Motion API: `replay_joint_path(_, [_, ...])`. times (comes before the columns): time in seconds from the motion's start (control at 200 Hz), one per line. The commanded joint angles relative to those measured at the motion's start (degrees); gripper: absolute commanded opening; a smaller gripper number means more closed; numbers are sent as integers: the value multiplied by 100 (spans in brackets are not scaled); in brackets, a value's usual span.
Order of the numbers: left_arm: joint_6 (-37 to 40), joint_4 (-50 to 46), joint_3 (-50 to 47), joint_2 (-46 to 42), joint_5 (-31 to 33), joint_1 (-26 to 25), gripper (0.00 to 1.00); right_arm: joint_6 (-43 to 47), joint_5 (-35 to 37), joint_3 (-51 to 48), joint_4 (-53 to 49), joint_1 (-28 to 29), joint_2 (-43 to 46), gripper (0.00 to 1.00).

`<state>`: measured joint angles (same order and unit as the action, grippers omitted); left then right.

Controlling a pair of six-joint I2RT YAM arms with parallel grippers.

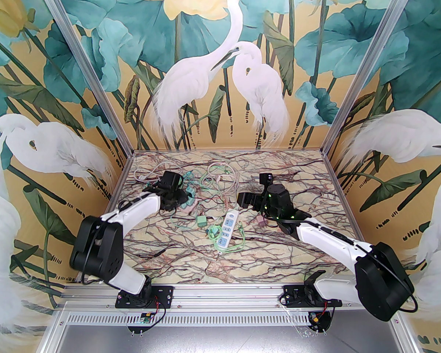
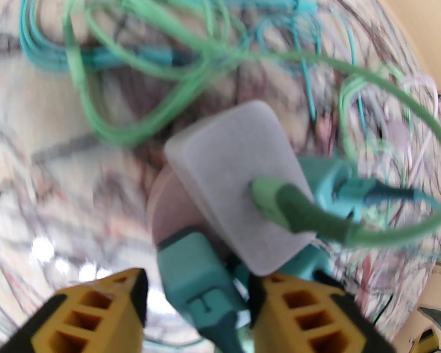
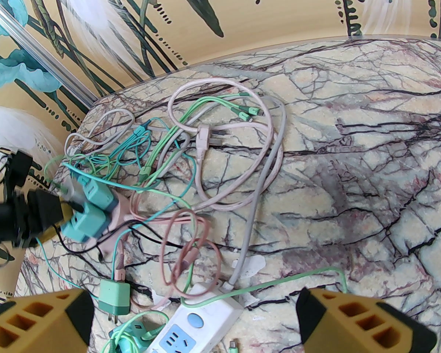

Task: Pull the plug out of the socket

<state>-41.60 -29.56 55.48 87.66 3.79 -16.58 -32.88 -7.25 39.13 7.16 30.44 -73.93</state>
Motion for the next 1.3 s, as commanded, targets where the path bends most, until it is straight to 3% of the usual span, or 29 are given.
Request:
replay_joint_path(0.0, [-41,-478,-30,-350,-365,-39,61,147,-222,4,124,83,-110,99])
replay_joint_path(0.105, [187,-695,265,-652,-491,31,75,275,-315,187,-34,266,-165,96])
replay_joint_path(0.265, [510,-869,568,-1099,-695,273,78,393,-273,533,-240,866,-354,83])
replay_joint_path(0.29, [546,-872,578,-1157,-697,326,78,373,-262,588,-242,977,-417,76])
replay_joint_path(0.36, [657,-796,604,-1294,-677,511,77,331,-160,773,-285,1325,-655,68])
replay_joint_path(0.48, [780,-313,611,-1136,-1276,1074,66,244,44,1122,-206,1878,-1181,43])
replay_joint_path(0.655, [730,489,737,-265,-1841,1524,51,39,218,1945,-116,2401,-2282,28])
replay_joint_path(0.74, [669,695,818,113,-1863,1605,38,-97,365,2397,-184,2498,-2794,18])
replay_joint_path(0.81, [668,635,892,357,-1677,1612,37,-242,526,2741,-307,2494,-3151,11])
replay_joint_path(0.965, [656,803,649,565,-1477,1623,37,-219,440,3414,-474,2485,-3798,9])
replay_joint_path(1.295, [771,1689,521,950,-2026,1623,38,-309,-117,4239,-603,2485,-4673,9])
